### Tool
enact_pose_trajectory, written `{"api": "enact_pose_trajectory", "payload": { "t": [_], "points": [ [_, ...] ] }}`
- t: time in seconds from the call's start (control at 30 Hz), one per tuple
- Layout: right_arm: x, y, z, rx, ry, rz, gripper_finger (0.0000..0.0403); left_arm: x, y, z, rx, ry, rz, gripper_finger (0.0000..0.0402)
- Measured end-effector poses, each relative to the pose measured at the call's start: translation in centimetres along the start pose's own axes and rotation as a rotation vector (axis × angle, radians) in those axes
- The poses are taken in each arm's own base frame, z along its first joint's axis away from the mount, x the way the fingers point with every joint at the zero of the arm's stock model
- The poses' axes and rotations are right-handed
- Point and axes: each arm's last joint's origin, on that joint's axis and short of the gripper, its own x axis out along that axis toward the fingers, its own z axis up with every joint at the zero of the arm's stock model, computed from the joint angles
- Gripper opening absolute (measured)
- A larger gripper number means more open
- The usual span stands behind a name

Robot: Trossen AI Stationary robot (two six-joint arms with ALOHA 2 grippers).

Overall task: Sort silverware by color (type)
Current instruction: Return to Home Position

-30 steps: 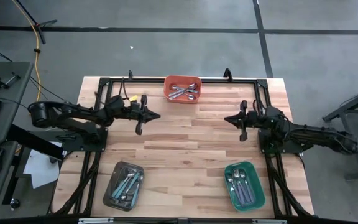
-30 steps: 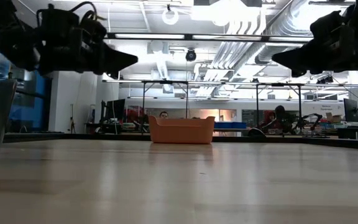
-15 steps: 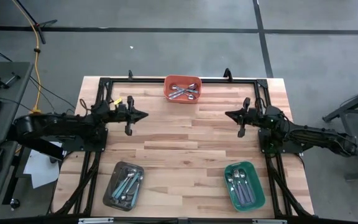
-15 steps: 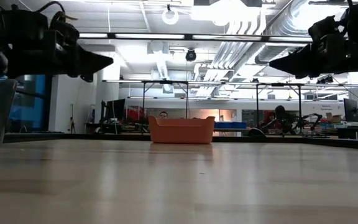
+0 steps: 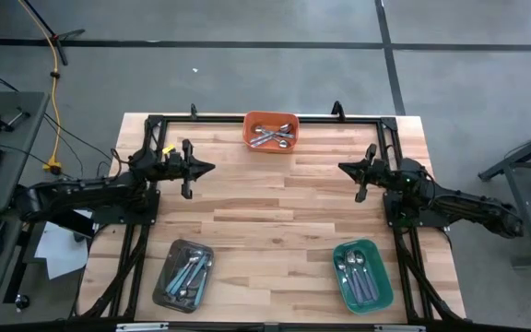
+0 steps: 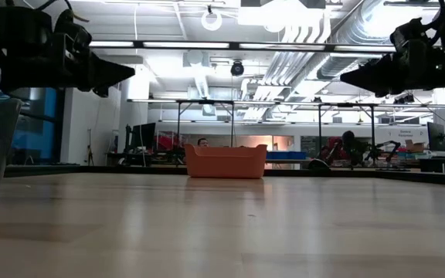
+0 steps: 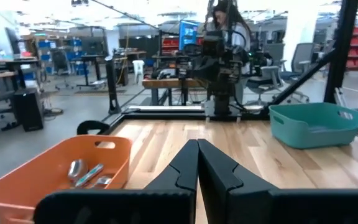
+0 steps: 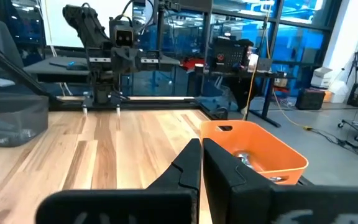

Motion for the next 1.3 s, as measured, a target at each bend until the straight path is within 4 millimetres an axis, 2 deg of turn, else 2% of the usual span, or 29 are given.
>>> {"api": "enact_pose_trajectory", "payload": {
  "t": [0.37, 1.03, 1.3],
  "points": [
    [-1.6, 0.0, 0.6, -0.026, -0.08, -0.033, 0.0, -1.0, -0.1, 0.6, 0.022, -0.011, 0.025, 0.0],
    [-1.6, -0.1, 0.5, -0.049, -0.068, -0.087, 0.0, -4.4, -1.5, 1.4, 0.027, -0.05, 0.126, 0.0],
    [-1.6, -0.1, 0.4, -0.049, -0.057, -0.099, 0.0, -4.5, -1.5, 0.6, -0.015, 0.025, 0.139, 0.0]
  ]
}}
